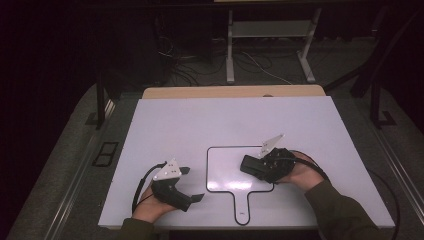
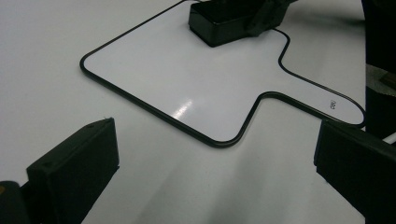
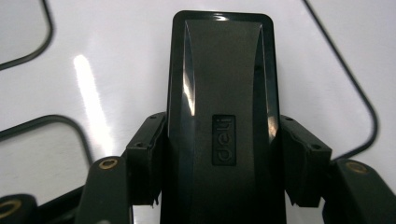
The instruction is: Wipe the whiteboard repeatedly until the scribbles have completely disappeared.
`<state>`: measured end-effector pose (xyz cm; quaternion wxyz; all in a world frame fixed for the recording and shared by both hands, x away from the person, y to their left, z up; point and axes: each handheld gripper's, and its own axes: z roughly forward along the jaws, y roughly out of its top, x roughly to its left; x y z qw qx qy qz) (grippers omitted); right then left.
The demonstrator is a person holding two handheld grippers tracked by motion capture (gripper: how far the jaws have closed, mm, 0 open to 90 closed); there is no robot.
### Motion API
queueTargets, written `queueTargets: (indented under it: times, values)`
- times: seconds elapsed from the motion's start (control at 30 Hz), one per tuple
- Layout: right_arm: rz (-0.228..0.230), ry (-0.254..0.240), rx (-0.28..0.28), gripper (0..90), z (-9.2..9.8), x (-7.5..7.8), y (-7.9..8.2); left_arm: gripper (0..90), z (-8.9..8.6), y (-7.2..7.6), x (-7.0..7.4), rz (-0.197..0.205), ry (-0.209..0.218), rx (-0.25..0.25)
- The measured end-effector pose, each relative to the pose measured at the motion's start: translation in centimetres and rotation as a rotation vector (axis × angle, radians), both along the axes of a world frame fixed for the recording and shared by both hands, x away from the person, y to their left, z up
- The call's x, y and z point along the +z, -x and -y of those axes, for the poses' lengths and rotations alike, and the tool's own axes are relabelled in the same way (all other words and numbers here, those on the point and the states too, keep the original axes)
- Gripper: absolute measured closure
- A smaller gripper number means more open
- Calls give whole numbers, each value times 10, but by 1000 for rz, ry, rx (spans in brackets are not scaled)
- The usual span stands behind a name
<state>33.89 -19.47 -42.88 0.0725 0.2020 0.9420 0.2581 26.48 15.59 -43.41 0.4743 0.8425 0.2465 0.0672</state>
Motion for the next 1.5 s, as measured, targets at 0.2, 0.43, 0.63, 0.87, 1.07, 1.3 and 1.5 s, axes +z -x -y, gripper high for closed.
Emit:
queueTargets:
  times: [0.2, 0.43, 0.63, 0.87, 1.07, 1.3, 1.5]
  values:
    - [5, -2, -60, 387, 2, 0, -21, 0, 1, 0, 0, -2, -2, -2]
    - [5, 4, -124, 387, 1, 0, -52, 0, 0, 0, 0, -3, 0, -1]
    - [18, 20, -164, 387, -1, 1, -66, 0, 0, 0, 0, -1, 0, -3]
    - [15, -22, -210, 387, 6, 3, -67, 0, -1, 0, 0, -1, 0, -2]
    - [7, -74, -216, 387, 10, 10, -58, 0, -1, 0, 0, -1, 0, -2]
    - [7, -114, -229, 387, 18, 16, -54, 0, -1, 0, 1, 2, 0, -5]
    - [8, -147, -238, 386, 17, 23, -55, 0, 0, -1, 1, 0, 5, -4]
